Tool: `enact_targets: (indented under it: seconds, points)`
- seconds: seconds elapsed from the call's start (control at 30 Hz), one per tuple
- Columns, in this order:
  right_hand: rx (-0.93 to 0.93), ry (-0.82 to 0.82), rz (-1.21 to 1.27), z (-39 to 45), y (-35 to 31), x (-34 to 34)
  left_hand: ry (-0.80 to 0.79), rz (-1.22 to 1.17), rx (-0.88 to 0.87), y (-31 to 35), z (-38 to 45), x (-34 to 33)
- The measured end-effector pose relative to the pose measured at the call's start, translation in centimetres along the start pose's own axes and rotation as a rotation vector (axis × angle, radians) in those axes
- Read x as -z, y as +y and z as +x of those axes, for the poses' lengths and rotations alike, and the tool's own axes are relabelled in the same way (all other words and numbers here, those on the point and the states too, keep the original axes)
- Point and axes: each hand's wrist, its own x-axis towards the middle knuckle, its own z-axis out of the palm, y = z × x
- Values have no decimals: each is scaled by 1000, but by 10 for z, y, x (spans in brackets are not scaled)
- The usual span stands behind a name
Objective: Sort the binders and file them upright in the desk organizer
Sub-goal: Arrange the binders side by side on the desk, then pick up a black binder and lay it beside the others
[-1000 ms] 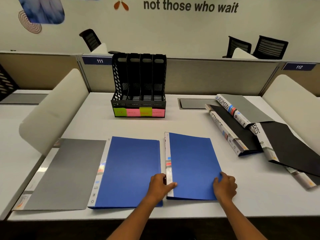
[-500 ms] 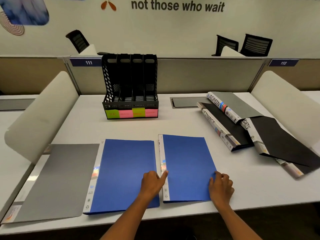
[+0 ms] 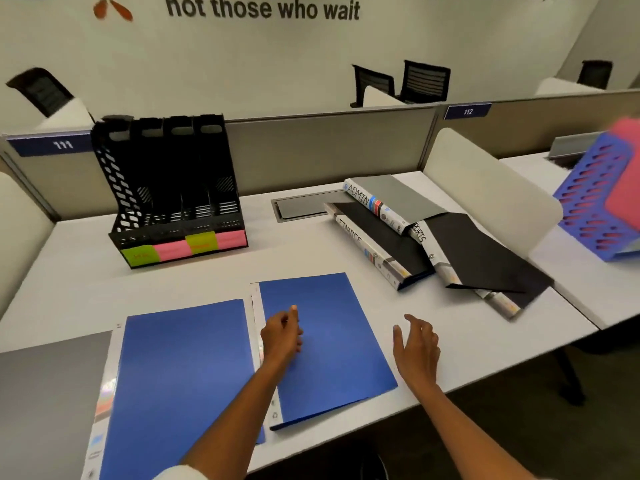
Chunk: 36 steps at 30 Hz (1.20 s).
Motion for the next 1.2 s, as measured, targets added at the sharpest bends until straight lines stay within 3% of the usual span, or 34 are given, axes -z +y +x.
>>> enact_targets:
  seconds: [0.17,0.5,0.73,1.0,1.2]
  points:
    - [50,35,-3,56,18,14,-128,-54,59,17,15,-52]
    - [34,-69,255,153,42,23,-126,16,139,53,78,-187]
    - [210,-225,284,160,60,18,-81,116,214,66,106,-265]
    - [193,-328,337,177,66,8,-17,45,300,60,118,-287]
    - [129,-388,384,192,63,0,4,56,249,68,124,-287]
